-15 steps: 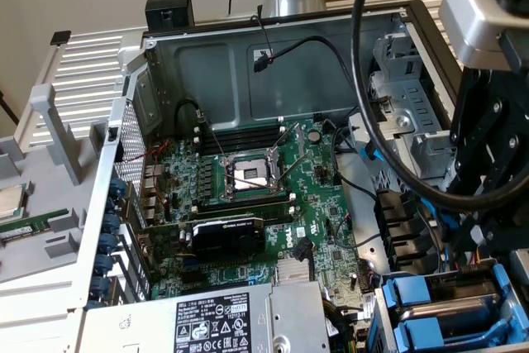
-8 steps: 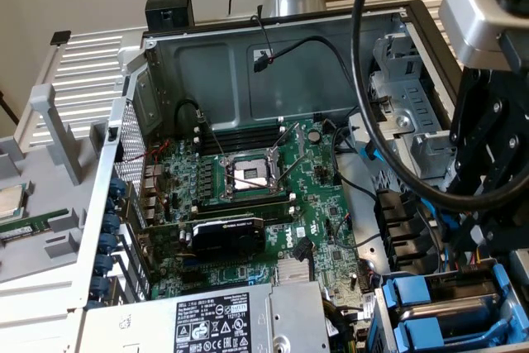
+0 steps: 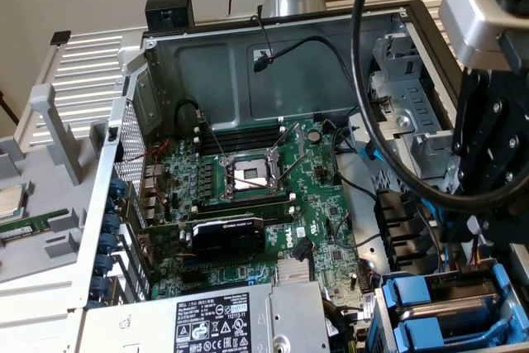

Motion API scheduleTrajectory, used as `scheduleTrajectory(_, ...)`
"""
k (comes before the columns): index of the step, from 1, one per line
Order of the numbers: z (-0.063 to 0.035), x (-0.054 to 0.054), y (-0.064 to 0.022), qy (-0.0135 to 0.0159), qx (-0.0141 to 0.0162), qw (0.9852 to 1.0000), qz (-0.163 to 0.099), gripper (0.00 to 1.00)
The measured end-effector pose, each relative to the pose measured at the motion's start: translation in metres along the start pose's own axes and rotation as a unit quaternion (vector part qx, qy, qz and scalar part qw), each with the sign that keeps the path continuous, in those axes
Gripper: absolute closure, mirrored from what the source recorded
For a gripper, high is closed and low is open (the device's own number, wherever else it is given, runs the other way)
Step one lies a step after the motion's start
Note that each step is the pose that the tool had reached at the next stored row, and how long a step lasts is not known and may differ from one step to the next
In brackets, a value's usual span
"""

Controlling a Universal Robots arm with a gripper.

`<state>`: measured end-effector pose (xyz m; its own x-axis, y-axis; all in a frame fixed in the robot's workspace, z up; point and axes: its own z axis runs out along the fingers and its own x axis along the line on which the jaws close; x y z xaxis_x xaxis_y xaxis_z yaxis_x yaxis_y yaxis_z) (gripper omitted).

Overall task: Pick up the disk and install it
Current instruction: 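Insert the second disk wire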

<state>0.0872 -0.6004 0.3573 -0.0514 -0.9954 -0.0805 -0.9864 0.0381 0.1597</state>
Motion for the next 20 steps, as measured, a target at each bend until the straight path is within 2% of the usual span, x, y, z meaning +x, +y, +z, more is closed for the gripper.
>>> scheduleTrajectory(1,0.0,0.0,0.0,0.0,0.0,1.0,0.0,0.79)
scheduleTrajectory(6,0.0,-0.0001,0.0,0.0,0.0,1.0,0.0,0.79)
scheduleTrajectory(9,0.0,-0.0002,0.0,0.0,0.0,1.0,0.0,0.84)
scheduleTrajectory(17,0.0001,-0.0007,0.0,0.0,0.0,1.0,0.0,0.84)
scheduleTrajectory(19,0.0001,-0.0016,0.0001,0.0013,0.0,1.0,0.0,0.84)
scheduleTrajectory(20,-0.0001,-0.0025,0.0002,0.0038,0.0002,1.0,0.001,0.84)
